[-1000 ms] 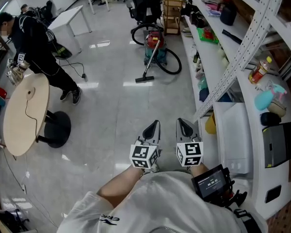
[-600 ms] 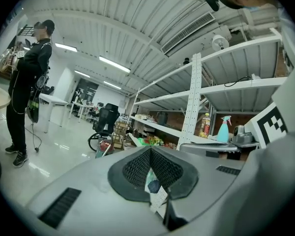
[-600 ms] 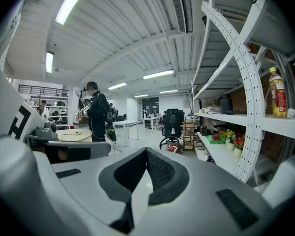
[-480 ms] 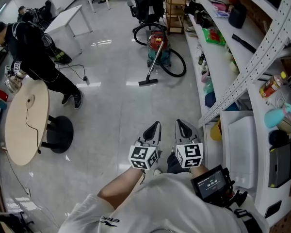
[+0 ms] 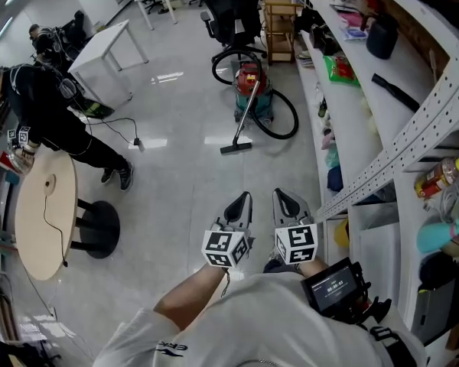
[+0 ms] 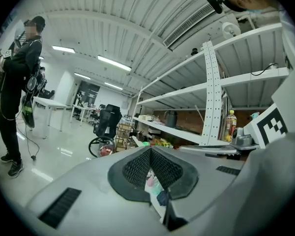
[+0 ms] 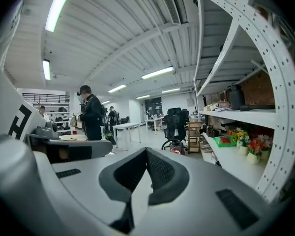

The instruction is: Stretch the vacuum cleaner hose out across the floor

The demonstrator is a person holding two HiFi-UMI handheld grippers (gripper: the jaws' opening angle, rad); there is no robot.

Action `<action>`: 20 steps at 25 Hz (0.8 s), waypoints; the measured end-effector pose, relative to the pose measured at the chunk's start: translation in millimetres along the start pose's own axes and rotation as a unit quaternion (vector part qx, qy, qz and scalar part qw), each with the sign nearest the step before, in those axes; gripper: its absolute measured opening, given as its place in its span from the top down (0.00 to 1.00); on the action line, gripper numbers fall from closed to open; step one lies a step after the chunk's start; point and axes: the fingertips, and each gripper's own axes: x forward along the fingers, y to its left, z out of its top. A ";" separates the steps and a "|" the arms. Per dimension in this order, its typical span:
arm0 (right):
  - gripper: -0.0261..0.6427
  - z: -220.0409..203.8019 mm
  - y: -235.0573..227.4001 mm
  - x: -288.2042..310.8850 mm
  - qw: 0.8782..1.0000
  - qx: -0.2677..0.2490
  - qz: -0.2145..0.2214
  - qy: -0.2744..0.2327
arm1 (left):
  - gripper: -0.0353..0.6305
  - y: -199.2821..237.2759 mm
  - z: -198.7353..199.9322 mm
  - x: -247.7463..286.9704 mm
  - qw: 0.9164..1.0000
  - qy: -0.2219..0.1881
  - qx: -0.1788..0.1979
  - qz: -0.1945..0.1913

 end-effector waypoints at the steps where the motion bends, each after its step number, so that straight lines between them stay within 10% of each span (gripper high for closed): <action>1: 0.96 3.4 -11.7 6.5 1.000 0.001 0.000 -0.001 | 0.94 -1.1 2.6 13.4 1.000 -0.001 0.000 0.001; 20: 0.96 22.0 -140.5 121.4 1.000 0.018 -0.011 0.004 | 0.94 28.5 19.2 186.7 1.000 0.002 0.005 0.026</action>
